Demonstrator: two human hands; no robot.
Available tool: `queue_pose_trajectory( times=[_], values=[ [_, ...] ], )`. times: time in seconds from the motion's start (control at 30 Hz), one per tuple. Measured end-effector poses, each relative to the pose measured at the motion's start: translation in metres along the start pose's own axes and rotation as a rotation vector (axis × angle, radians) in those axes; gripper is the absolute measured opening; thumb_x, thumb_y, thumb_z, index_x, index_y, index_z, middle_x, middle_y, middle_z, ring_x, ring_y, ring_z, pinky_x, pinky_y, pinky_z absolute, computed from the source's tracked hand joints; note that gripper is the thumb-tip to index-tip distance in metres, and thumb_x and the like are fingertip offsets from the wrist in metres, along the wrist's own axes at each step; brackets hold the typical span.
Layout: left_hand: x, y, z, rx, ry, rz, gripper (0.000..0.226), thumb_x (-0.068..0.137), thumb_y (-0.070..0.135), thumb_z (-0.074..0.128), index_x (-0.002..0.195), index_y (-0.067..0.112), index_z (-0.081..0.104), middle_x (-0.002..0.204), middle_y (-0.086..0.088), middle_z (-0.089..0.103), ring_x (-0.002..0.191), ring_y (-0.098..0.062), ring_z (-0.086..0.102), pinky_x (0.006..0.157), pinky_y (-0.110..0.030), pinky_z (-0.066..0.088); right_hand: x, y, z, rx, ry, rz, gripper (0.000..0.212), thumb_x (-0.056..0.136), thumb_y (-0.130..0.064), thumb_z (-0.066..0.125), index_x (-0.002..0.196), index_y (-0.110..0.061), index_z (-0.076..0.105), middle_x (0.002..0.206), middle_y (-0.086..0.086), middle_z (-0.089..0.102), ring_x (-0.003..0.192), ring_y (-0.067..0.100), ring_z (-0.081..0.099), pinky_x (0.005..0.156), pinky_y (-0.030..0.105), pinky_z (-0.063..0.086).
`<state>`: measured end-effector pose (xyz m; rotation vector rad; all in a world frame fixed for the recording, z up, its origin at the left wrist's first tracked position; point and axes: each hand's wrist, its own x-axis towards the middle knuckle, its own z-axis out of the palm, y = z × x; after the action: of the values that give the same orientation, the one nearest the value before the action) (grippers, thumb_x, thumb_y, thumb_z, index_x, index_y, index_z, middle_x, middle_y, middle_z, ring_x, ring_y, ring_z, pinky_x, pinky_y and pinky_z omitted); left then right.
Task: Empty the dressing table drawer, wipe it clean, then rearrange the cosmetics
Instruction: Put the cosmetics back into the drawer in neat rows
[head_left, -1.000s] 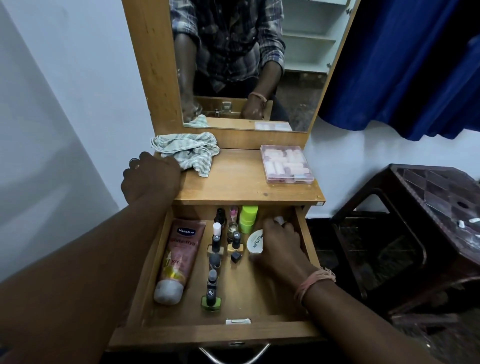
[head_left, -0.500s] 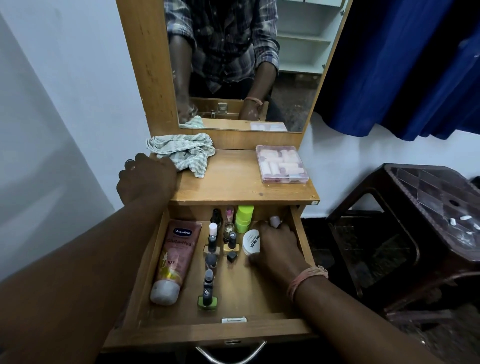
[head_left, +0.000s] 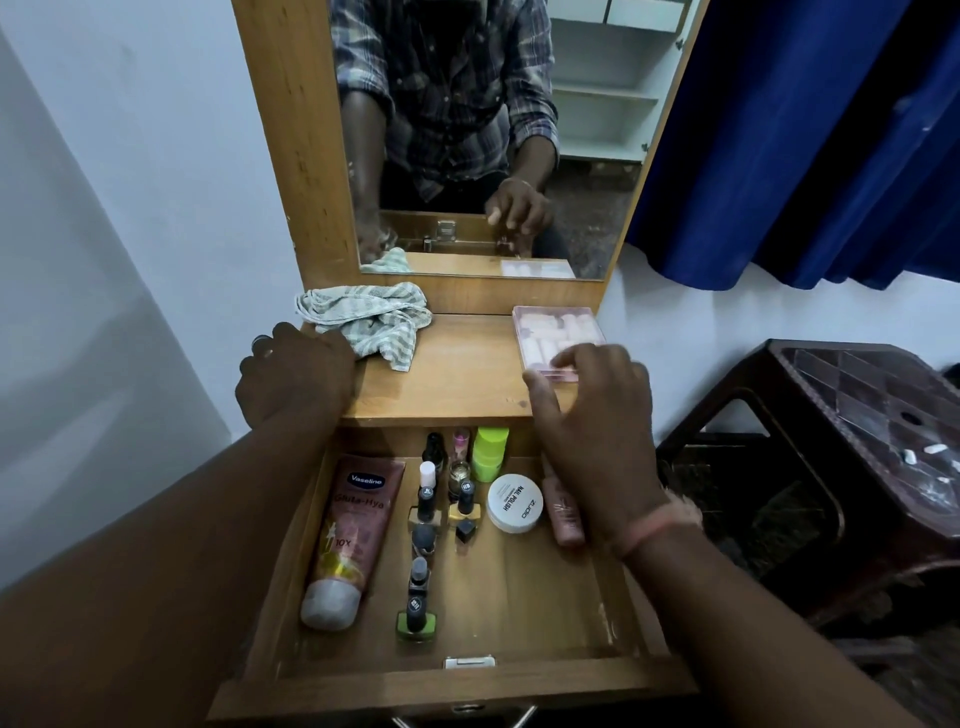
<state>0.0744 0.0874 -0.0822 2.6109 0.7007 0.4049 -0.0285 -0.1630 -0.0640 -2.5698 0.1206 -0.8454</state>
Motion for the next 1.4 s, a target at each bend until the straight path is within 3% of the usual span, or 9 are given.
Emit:
queue_pose_trajectory(
  times=[0.1,0.17,0.4,0.53,0.67,0.9,1.13,1.3,1.4],
  values=[
    [0.000,-0.002,0.001,-0.007,0.000,-0.006,0.062,0.099,0.055,0.040,0.133,0.006,0.055,0.130,-0.021,0.059,0.120,-0.044,0.058,0.095,-0.048,0.047,0.038,0.002,0.021,-0.146,-0.221,0.289,0.083,0.073,-0.078,0.062,0.129,-0.018,0.050,0.131,0.014,0.047,0.123,0.036,0.043,0.100,0.047,0.034],
    [-0.001,-0.001,0.000,-0.019,0.000,-0.007,0.062,0.099,0.054,0.040,0.134,0.005,0.055,0.131,-0.021,0.058,0.121,-0.044,0.057,0.096,-0.049,0.046,0.051,0.006,0.032,-0.176,-0.342,0.413,0.103,0.064,-0.086,0.061,0.137,-0.018,0.038,0.135,0.019,0.043,0.126,0.040,0.040,0.103,0.048,0.031],
    [-0.002,0.000,-0.001,-0.031,-0.013,-0.008,0.060,0.099,0.050,0.040,0.136,0.004,0.053,0.134,-0.023,0.056,0.124,-0.045,0.054,0.100,-0.050,0.044,0.038,0.006,0.019,-0.108,-0.336,0.472,0.082,0.066,-0.059,0.068,0.129,-0.015,0.038,0.129,0.016,0.046,0.123,0.038,0.040,0.104,0.046,0.031],
    [-0.004,0.000,-0.004,-0.023,-0.015,0.002,0.061,0.100,0.051,0.040,0.136,0.003,0.052,0.134,-0.024,0.056,0.124,-0.045,0.055,0.100,-0.050,0.044,0.022,0.009,-0.019,-0.097,-0.461,0.458,0.102,0.060,-0.060,0.083,0.136,-0.013,0.033,0.138,0.015,0.042,0.131,0.037,0.037,0.104,0.046,0.034],
    [-0.005,0.000,-0.005,-0.031,-0.027,-0.010,0.062,0.099,0.052,0.039,0.136,0.004,0.053,0.134,-0.023,0.056,0.123,-0.044,0.055,0.098,-0.049,0.045,0.003,0.015,-0.036,-0.129,-0.568,0.404,0.133,0.055,-0.059,0.090,0.152,-0.005,0.016,0.146,0.015,0.032,0.136,0.036,0.032,0.108,0.047,0.035],
    [-0.006,0.000,-0.007,-0.045,-0.026,-0.016,0.061,0.099,0.053,0.042,0.134,0.004,0.054,0.133,-0.022,0.057,0.123,-0.044,0.055,0.099,-0.049,0.045,0.004,0.006,-0.030,-0.128,-0.535,0.377,0.106,0.060,-0.065,0.080,0.138,-0.008,0.038,0.134,0.013,0.038,0.129,0.034,0.036,0.104,0.043,0.035],
    [-0.002,-0.001,-0.002,-0.029,-0.015,-0.017,0.060,0.099,0.053,0.040,0.133,0.006,0.055,0.131,-0.021,0.058,0.121,-0.042,0.057,0.097,-0.048,0.046,0.034,0.011,-0.017,-0.112,-0.598,0.302,0.100,0.061,-0.065,0.083,0.138,-0.013,0.044,0.135,0.010,0.044,0.127,0.032,0.039,0.099,0.041,0.040],
    [-0.002,-0.001,0.000,-0.006,-0.010,-0.017,0.061,0.099,0.054,0.040,0.134,0.006,0.055,0.132,-0.020,0.058,0.122,-0.041,0.057,0.096,-0.047,0.046,0.045,0.013,-0.021,-0.147,-0.665,0.261,0.097,0.053,-0.067,0.087,0.129,-0.017,0.053,0.125,0.009,0.053,0.117,0.030,0.050,0.083,0.034,0.043],
    [-0.002,-0.001,0.000,-0.019,-0.006,-0.018,0.060,0.098,0.053,0.041,0.133,0.006,0.056,0.131,-0.020,0.059,0.121,-0.042,0.057,0.096,-0.047,0.047,0.050,0.006,-0.024,-0.192,-0.674,0.279,0.101,0.051,-0.064,0.089,0.130,-0.015,0.051,0.129,0.010,0.052,0.120,0.031,0.050,0.089,0.036,0.045]
  ],
)
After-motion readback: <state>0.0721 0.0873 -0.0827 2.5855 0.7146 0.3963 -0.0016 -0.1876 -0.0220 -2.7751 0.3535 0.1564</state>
